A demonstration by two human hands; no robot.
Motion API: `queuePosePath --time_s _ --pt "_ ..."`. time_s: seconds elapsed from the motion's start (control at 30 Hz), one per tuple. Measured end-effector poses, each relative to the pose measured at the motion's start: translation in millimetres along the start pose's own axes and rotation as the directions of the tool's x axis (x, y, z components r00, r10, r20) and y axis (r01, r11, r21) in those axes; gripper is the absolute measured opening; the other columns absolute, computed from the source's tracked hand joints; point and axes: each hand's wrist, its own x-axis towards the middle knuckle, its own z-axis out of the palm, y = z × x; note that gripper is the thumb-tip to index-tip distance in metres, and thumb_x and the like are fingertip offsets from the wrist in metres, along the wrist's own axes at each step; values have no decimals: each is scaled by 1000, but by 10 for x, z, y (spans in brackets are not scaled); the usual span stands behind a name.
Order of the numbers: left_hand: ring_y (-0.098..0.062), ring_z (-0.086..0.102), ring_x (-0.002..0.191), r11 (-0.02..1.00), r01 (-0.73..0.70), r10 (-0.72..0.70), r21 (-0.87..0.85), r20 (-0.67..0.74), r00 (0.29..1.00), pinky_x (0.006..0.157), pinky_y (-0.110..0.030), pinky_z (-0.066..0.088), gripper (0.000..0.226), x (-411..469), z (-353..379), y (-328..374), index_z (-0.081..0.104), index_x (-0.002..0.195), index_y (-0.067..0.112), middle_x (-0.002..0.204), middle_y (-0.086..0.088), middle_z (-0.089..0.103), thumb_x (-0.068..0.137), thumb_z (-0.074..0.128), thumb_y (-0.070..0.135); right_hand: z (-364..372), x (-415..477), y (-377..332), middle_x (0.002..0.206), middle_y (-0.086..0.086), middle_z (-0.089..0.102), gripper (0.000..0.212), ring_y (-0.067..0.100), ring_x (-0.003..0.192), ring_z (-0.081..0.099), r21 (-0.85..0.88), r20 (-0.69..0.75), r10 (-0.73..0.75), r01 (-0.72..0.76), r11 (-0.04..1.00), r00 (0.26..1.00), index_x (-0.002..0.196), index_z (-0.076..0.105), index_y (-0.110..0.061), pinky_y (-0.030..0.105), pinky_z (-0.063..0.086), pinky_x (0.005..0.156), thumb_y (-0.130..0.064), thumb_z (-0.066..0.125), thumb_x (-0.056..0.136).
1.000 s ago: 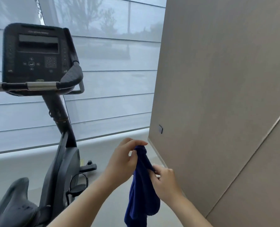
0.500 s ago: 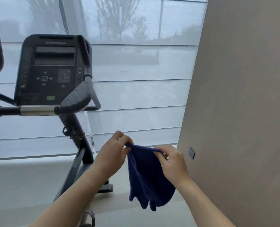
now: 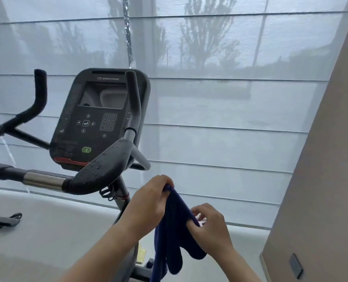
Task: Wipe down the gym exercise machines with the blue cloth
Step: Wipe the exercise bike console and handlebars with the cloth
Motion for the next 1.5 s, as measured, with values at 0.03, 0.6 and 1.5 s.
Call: queuePosePath --time_s 0.03,0.6,1.5 --pt "0 52 83 1000 -8 8 -1 -22 1000 71 -12 40 24 78 -52 -34 52 91 29 82 18 55 91 48 6 32 116 -23 75 -13 61 9 2 72 55 7 -20 -3 3 1000 1000 67 63 -35 13 43 60 -28 66 71" --pt "-5 57 78 966 -137 180 217 -190 965 72 -20 49 25 953 -1246 -668 62 94 25 87 13 61 85 57 2 490 1373 -1333 77 -23 68 42 1 71 62 309 -295 -227 317 897 928 77 65 -52 8 43 60 -12 55 88" --pt "-14 53 116 956 -163 148 244 81 986 100 -23 38 46 1694 -1218 -1627 51 132 17 125 1 59 86 60 21 1256 2442 -1695 158 -8 5 57 6 143 -5 70 166 -254 245 967 953 148 11 -25 11 -2 104 -10 33 98"
